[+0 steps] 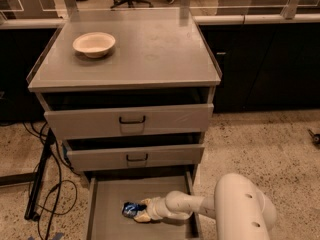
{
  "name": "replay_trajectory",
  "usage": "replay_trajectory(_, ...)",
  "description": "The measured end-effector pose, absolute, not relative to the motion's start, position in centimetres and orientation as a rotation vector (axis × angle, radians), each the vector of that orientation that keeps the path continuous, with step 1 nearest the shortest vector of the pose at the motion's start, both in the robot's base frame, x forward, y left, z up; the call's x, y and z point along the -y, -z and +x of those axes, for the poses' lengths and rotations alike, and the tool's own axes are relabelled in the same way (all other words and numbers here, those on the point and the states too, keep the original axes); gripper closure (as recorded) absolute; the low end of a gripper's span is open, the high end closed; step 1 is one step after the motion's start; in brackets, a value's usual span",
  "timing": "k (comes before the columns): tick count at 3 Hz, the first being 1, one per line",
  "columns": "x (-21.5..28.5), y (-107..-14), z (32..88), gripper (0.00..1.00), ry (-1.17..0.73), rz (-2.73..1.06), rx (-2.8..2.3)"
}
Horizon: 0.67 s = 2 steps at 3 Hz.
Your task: Pick pepsi can from bottom drawer and place on counter
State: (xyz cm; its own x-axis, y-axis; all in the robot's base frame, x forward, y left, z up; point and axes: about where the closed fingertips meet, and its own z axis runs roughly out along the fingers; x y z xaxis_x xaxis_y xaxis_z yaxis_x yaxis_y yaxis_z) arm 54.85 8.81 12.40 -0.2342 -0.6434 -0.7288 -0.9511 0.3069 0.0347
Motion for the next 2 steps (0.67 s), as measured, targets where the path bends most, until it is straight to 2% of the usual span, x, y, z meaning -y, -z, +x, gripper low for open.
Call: replay_trajectory(2,-6.1,-21.3,54.5,1.00,-0.491,-1.434,-1.891)
